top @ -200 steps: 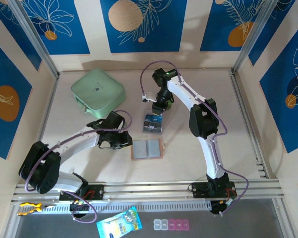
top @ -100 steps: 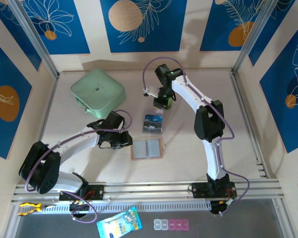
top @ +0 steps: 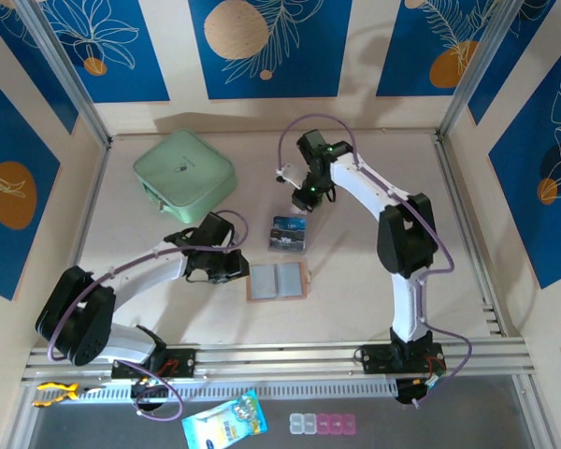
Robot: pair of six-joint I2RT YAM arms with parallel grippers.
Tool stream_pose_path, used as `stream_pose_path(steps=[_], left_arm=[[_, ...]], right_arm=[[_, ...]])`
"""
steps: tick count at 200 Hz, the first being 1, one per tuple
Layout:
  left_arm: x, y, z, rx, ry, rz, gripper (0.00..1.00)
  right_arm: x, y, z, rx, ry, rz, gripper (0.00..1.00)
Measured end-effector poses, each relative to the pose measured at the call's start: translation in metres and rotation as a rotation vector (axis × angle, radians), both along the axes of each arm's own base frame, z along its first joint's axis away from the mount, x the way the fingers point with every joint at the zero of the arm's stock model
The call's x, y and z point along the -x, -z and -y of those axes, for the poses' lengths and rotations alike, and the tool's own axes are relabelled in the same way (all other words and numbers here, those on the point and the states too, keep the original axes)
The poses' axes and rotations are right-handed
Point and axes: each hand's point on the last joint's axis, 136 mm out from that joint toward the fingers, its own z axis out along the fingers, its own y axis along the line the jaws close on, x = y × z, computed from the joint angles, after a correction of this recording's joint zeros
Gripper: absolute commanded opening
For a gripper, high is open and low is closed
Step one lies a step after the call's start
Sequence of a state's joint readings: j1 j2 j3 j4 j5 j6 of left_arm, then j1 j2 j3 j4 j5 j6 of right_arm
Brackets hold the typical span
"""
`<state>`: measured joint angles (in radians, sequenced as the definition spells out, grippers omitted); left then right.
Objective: Take the credit cards out of the card holder
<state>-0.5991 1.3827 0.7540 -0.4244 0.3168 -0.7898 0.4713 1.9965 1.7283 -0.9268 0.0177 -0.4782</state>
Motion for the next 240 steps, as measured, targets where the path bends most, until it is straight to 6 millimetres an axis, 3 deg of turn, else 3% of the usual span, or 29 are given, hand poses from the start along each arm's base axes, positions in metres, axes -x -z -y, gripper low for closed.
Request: stream_pose_path(steps=[42,77,101,122,189,240], left_arm=[[-0.003,0.001,0.006,0.027,0.004,-0.002,0.17],[-0.003,0.003,0.008,0.034,0.005,-0.006,0.17],[-0.002,0.005,0.007,0.031,0.005,-0.01,0.17],[0.0,0.006,0.006,0.028,0.005,-0.015,0.17],[0.004,0.011,0.004,0.024,0.003,-0.029,0.17],[0.004,0.014,0.009,0.04,0.014,-0.037,0.16]], right_arm=[[0.06,-0.008,0.011,-0.067,0.119,-0.043,0.32],[0.102,0.029,0.023,-0.045,0.23,-0.133,0.52],[0.119,0.055,0.03,-0.006,0.281,-0.171,0.56],[0.116,0.063,0.031,0.009,0.322,-0.147,0.57],[0.078,0.066,0.035,0.013,0.45,0.013,0.57],[0.07,0.067,0.042,0.038,0.498,0.051,0.55]])
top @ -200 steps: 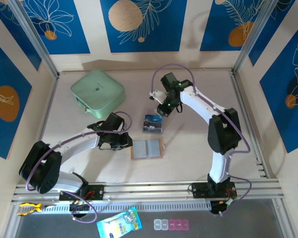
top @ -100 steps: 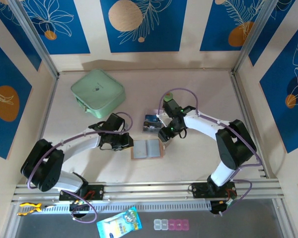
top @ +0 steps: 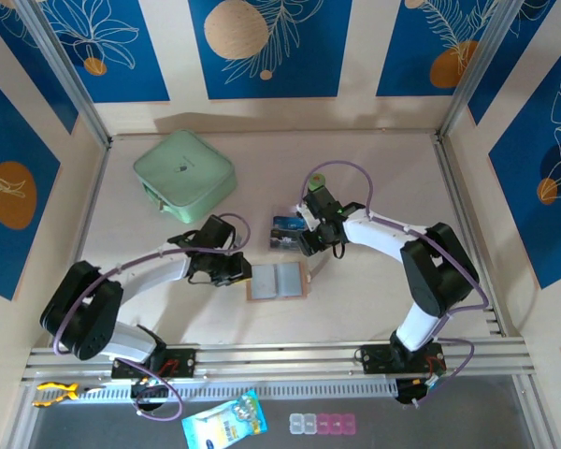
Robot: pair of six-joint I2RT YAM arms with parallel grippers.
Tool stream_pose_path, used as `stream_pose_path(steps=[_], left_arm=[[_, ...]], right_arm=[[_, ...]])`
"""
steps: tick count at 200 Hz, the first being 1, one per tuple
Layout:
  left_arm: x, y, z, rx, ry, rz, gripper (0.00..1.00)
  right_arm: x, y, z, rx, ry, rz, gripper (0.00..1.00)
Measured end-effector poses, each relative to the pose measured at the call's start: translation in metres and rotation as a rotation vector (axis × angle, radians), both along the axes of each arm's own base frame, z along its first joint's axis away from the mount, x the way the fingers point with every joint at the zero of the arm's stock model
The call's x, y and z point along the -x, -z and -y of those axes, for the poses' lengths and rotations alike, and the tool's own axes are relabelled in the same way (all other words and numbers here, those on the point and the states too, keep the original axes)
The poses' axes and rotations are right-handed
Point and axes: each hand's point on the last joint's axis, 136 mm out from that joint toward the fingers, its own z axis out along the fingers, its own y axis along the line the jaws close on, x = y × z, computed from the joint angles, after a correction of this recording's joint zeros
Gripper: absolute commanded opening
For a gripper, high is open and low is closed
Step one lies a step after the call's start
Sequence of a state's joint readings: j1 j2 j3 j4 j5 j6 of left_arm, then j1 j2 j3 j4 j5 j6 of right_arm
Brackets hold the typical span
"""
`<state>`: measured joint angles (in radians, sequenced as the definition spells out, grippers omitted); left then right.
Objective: Take the credit cards out of the card holder
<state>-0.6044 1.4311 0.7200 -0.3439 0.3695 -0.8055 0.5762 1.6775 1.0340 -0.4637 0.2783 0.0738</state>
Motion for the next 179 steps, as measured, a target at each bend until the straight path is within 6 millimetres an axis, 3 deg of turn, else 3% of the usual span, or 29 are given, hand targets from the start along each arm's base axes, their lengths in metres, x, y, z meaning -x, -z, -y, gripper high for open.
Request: stream_pose_path(steps=[69,120,156,179], left_arm=[[0.008,0.014,0.001,-0.016,0.017,-0.036,0.11],[0.014,0.022,-0.002,-0.031,0.018,-0.057,0.07],[0.016,0.029,-0.004,-0.039,0.018,-0.069,0.07],[0.016,0.03,-0.004,-0.037,0.019,-0.067,0.07]], right_arm=[[0.005,-0.017,-0.002,-0.034,0.057,0.014,0.5],[0.038,-0.049,-0.05,-0.255,0.106,-0.058,0.4],[0.066,-0.051,-0.083,-0.393,0.173,-0.214,0.35],[0.084,-0.04,-0.101,-0.432,0.214,-0.342,0.35]])
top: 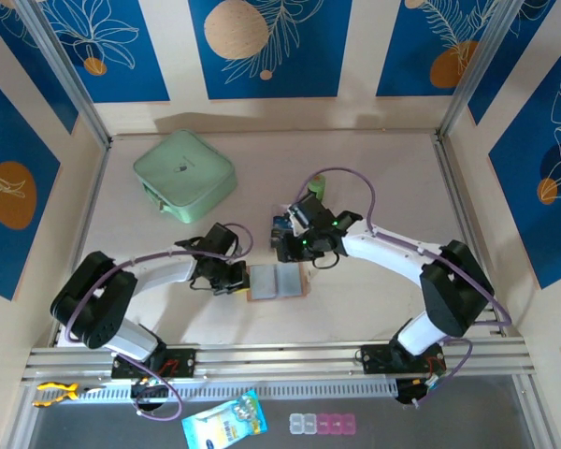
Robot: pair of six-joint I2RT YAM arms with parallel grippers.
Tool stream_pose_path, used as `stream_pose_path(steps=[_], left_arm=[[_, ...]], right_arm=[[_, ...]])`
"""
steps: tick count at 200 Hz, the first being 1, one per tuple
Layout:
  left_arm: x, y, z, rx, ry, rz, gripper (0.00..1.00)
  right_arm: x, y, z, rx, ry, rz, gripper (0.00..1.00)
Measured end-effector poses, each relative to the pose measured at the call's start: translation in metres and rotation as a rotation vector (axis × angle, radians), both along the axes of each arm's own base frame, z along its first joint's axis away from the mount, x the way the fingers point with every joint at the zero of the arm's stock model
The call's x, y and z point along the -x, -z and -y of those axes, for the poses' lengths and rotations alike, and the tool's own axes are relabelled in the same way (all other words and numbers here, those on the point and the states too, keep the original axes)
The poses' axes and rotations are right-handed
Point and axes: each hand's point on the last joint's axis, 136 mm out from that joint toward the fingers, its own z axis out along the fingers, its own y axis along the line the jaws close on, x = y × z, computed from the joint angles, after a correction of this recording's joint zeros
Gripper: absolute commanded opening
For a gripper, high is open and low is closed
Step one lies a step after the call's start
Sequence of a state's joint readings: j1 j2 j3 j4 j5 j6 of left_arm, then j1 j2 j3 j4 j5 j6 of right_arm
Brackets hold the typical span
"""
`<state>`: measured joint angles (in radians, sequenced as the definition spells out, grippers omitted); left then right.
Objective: Take the credit cards out of the card holder
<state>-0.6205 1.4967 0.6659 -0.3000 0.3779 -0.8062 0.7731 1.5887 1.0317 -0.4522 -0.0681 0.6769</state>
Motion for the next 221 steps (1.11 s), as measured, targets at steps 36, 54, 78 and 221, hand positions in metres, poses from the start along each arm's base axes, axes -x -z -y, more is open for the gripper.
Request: stream_pose_path(steps=[36,54,78,221], left_arm=[[0.0,0.0,0.001,0.006,0.002,0.001,0.07],[0.001,0.0,0.001,0.007,0.002,0.0,0.07],[0.001,0.001,0.001,0.008,0.002,0.001,0.07],[0.001,0.001,0.001,0.009,0.002,0.002,0.07]], right_arm=[[0.024,0.023,-0.024,-0.036,-0.007,-0.16,0.45],[0.034,0.032,-0.033,-0.037,-0.023,-0.199,0.47],[0.041,0.042,-0.039,-0.026,-0.034,-0.235,0.45],[0.031,0.056,-0.02,0.031,0.029,-0.25,0.38]])
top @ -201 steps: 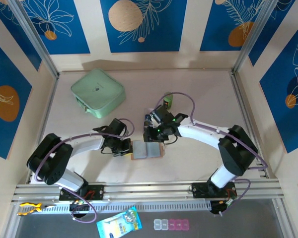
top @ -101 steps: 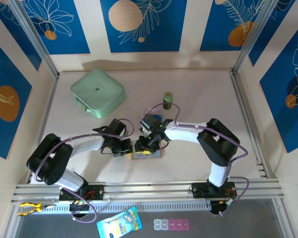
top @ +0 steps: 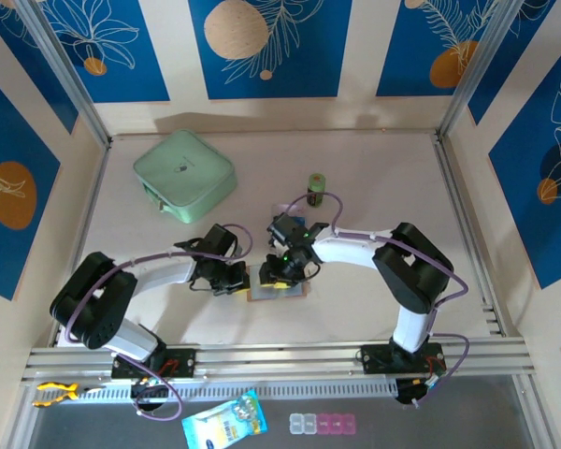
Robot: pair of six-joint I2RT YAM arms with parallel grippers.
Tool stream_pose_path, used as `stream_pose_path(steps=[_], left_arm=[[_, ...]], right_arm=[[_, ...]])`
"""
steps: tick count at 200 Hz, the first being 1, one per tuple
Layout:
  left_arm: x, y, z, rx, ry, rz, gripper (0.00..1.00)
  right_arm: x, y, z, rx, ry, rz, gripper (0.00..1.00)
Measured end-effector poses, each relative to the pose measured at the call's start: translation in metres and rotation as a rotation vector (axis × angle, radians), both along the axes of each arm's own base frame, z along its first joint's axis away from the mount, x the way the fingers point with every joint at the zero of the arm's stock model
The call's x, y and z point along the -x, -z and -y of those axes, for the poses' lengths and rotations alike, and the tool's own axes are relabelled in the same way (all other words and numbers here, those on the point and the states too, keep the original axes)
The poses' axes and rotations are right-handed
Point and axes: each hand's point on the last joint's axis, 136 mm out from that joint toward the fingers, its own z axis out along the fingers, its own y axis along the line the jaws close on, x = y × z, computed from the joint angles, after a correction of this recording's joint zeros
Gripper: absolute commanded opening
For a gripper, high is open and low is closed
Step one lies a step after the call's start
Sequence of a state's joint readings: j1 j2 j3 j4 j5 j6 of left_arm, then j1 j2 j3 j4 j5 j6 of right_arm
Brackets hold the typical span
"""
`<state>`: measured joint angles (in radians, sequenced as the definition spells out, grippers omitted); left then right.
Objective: Take the credit cards out of the card holder
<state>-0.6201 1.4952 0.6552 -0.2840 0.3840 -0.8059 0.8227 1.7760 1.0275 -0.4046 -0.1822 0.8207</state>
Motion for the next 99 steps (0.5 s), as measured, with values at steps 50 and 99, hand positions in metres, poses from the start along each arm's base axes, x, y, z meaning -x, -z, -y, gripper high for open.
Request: stream_pose_path(steps=[50,99], left_arm=[[0.0,-0.001,-0.002,-0.009,-0.003,0.005,0.08],[-0.002,-0.018,-0.002,-0.001,-0.011,0.036,0.14]], right_arm=[[0.001,0.006,0.01,-0.028,0.02,-0.024,0.32],[0.0,0.008,0.013,-0.08,0.033,-0.041,0.29]])
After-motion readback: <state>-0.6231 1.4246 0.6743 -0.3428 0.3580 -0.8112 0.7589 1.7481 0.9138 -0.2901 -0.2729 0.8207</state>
